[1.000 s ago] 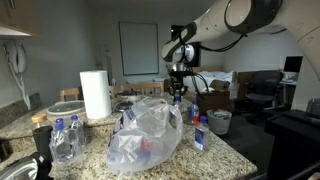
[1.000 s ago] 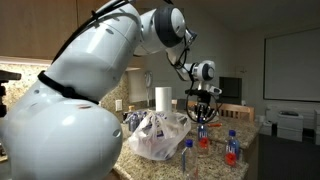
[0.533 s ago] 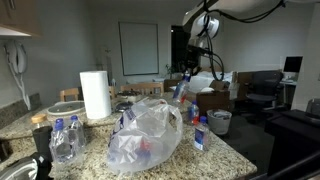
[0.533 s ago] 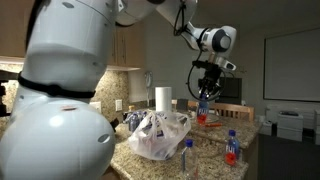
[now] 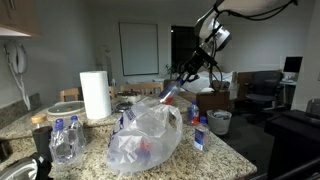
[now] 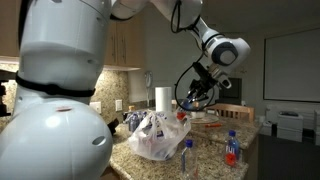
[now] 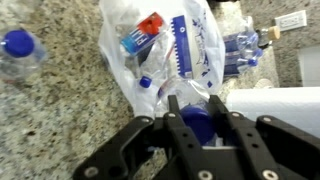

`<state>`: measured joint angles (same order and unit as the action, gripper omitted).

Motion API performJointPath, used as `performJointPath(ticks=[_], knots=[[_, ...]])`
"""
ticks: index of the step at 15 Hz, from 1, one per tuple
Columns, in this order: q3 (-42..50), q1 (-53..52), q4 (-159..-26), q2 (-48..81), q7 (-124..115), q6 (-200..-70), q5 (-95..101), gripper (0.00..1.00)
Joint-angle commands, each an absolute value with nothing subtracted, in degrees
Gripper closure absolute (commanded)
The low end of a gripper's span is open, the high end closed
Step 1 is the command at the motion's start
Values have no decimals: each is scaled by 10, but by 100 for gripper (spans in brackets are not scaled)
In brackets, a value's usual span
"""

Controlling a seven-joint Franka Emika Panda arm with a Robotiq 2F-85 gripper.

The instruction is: Place five empty water bottles inside the clear plastic bag

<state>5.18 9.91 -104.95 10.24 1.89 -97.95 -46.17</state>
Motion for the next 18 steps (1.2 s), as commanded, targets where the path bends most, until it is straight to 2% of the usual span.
performJointPath(ticks=[1,7,15,16,17,18], knots=[[26,72,-1033,171,52,-1000,-550,91],[11,32,-995,260,-21,-1014,-551,91],[-21,-11,-896,388,-74,-958,-530,91],[-22,-13,-887,395,-81,-953,-530,82],[-22,-13,-879,397,-85,-947,-531,41],[-21,-14,-876,397,-88,-946,-531,40]])
